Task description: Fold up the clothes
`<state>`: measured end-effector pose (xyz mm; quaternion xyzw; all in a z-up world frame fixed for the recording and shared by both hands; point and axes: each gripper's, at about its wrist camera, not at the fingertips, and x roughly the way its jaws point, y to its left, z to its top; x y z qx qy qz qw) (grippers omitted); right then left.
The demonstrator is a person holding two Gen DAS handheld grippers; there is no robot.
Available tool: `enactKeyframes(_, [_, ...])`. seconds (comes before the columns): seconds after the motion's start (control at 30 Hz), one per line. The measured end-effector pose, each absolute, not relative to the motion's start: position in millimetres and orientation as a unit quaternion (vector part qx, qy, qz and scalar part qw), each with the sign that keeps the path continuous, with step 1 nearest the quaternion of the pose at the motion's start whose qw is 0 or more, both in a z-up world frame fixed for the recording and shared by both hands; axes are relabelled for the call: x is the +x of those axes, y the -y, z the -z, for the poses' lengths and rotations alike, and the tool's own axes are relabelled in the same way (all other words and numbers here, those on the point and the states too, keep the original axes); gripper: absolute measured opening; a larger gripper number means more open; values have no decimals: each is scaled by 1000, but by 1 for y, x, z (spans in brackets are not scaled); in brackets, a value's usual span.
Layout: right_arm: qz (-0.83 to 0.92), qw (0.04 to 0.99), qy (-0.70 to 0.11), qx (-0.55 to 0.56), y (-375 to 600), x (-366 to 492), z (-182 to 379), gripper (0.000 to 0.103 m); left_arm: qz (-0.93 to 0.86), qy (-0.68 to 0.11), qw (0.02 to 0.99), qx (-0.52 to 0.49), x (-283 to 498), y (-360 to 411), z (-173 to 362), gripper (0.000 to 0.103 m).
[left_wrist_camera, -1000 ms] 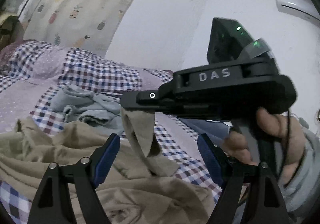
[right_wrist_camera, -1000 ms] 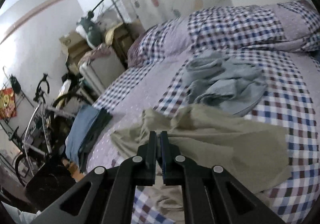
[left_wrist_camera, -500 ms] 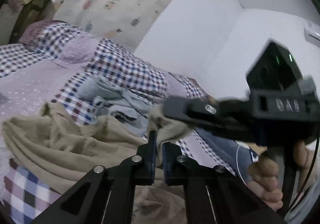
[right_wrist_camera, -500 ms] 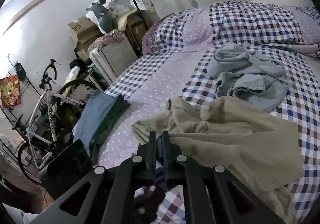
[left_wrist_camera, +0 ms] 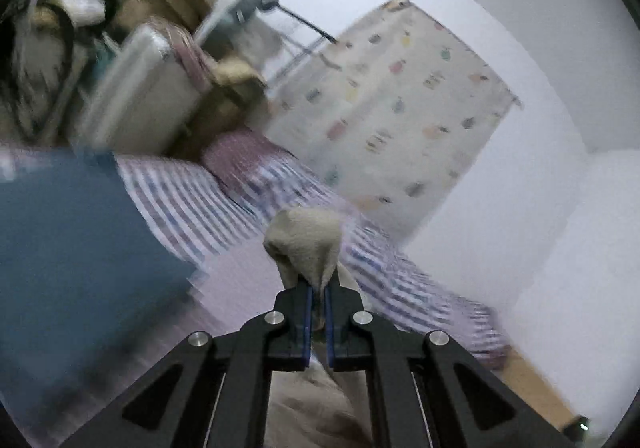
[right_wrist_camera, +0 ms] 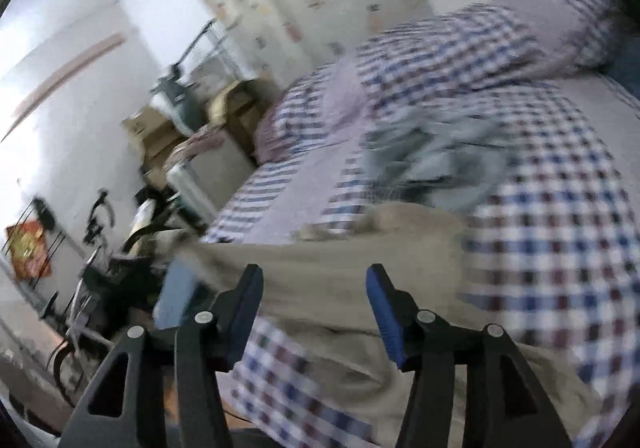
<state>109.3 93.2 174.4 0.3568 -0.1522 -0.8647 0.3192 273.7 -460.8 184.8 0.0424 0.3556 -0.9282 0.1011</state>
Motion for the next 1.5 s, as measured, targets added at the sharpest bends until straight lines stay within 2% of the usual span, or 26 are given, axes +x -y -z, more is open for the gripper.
enactKeyframes(0.27, [883,224,188,368,-189,110,-128,59,902,-320,286,37,298,585,-230,3])
enactKeyframes(0.33, [883,219,184,372,-196,113,-123,59,883,-321,339,57,297,609,-222,3])
enactKeyframes(0.5, [885,228,138,381,-196,126,-116,59,851,-351,366,138,279,639,-173,4])
enactKeyframes(0.57, [882,239,120,387,-188,136,-112,59,843,-370,364,140,283,636,-158,11])
enactKeyframes(0.6, [880,245,109,391,-183,141,-109,59,840,-381,361,136,285,633,-152,29])
enactKeyframes(0.63, [878,251,95,395,-177,147,-106,59,839,-392,355,130,288,628,-147,52])
enactKeyframes(0.7, [874,263,68,403,-166,158,-98,59,843,-402,338,114,302,611,-142,73])
enactKeyframes(0.73, [871,269,55,406,-161,163,-95,59,848,-400,330,111,307,600,-143,77])
enactKeyframes(0.9, [850,307,9,427,-134,185,-69,59,883,-367,268,115,325,531,-157,82])
enactKeyframes(1.13, [839,330,-5,432,-112,199,-50,59,927,-315,134,156,327,394,-160,86])
enactKeyframes(1.33, [841,339,56,418,-124,194,-53,59,910,-320,-17,264,314,258,-110,86])
enactKeyframes(1.5, [844,331,94,411,-139,192,-52,59,903,-274,-61,326,302,177,-70,86])
